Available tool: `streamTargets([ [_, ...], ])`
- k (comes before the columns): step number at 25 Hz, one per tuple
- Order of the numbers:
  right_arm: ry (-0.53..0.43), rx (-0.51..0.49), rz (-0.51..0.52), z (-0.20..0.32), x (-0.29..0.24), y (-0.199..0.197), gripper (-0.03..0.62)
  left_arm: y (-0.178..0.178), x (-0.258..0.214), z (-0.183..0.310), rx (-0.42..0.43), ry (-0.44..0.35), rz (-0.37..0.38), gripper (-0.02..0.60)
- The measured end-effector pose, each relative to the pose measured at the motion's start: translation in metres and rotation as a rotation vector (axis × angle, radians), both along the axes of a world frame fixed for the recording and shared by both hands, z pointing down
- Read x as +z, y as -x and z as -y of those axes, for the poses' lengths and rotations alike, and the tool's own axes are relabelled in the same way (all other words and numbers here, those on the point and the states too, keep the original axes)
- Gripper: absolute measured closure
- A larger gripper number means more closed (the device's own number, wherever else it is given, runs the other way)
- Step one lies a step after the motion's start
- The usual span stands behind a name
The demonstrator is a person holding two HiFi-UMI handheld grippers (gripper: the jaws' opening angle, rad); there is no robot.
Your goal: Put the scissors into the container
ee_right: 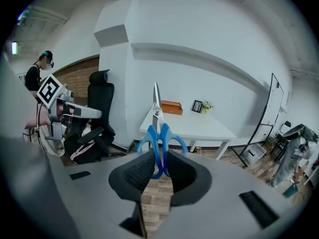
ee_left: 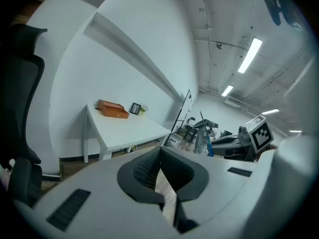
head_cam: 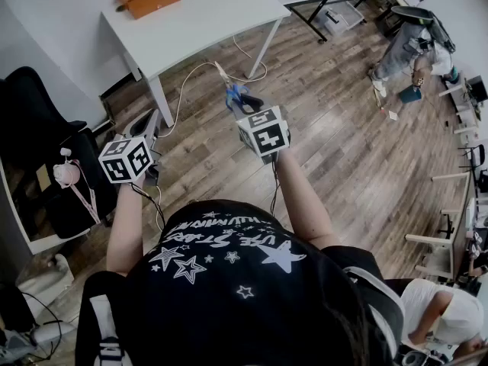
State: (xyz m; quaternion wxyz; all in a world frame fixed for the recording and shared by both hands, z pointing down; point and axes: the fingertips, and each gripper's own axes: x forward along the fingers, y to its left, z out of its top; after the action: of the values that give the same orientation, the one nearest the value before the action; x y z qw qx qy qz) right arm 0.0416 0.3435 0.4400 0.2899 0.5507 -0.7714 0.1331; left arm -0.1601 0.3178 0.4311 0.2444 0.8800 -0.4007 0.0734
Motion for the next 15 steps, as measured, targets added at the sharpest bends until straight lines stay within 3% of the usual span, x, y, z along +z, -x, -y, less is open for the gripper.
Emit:
streamTargets([
  [6, -0.001, 0.007, 0.007, 0.003, 0.000, -0.011, 0.497, -0.014, -0.001, 0.000, 0.018, 0.002, 0.012, 0.562],
  [15, 0.029, 0.023, -0.007, 0.004, 0.016, -0.007, 0.497, -0.005, 0.009, 0.003, 0.028, 0.019, 0.017, 0.563],
])
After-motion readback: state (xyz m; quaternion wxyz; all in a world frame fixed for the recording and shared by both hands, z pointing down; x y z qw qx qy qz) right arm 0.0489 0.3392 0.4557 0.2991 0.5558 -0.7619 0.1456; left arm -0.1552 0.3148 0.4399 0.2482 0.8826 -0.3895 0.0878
